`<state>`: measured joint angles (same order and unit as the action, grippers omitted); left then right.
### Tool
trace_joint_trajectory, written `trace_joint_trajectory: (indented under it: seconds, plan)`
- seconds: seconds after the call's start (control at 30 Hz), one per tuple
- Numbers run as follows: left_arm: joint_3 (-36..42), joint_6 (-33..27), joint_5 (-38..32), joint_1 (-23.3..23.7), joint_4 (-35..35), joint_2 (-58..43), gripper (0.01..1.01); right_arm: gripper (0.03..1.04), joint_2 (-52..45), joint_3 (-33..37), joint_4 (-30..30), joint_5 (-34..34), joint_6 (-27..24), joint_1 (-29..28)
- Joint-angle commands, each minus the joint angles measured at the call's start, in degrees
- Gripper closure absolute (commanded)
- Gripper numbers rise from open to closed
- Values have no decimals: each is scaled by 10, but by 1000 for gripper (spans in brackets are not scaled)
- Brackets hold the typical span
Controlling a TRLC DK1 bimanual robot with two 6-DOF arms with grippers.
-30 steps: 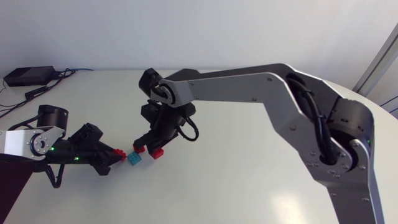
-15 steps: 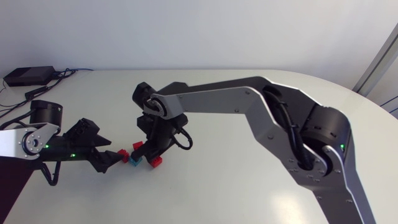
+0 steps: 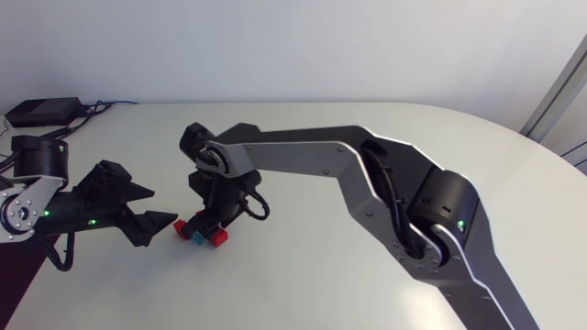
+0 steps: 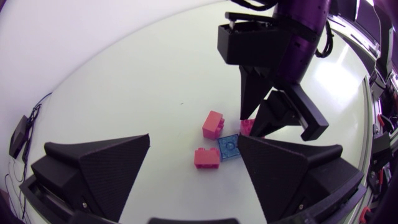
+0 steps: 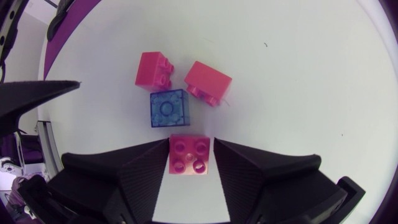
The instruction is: Sort duplo bricks by size, large to the right and small to the left
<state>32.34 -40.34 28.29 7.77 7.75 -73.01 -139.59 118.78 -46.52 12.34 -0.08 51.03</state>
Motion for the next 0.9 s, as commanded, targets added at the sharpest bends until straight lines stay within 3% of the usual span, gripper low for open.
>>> trace_joint_trajectory:
  seconds: [0.0, 0.2, 0.33, 0.63, 0.87]
  plan:
    - [-14, 14, 0, 3, 2, 15, 48, 74, -25, 15, -18, -10, -9, 8]
    - [-16, 29, 0, 3, 3, 43, 48, 59, 2, 0, -16, -14, -9, 4]
    - [-20, 51, 0, 3, 7, 93, 48, 59, 60, -47, 10, -43, -9, 0]
    - [-27, 91, -27, 5, 32, 200, 48, 59, 262, -249, 138, -146, -19, -66]
    - [-31, 141, -57, -1, 35, 267, 48, 59, 411, -389, 192, -151, -22, -168]
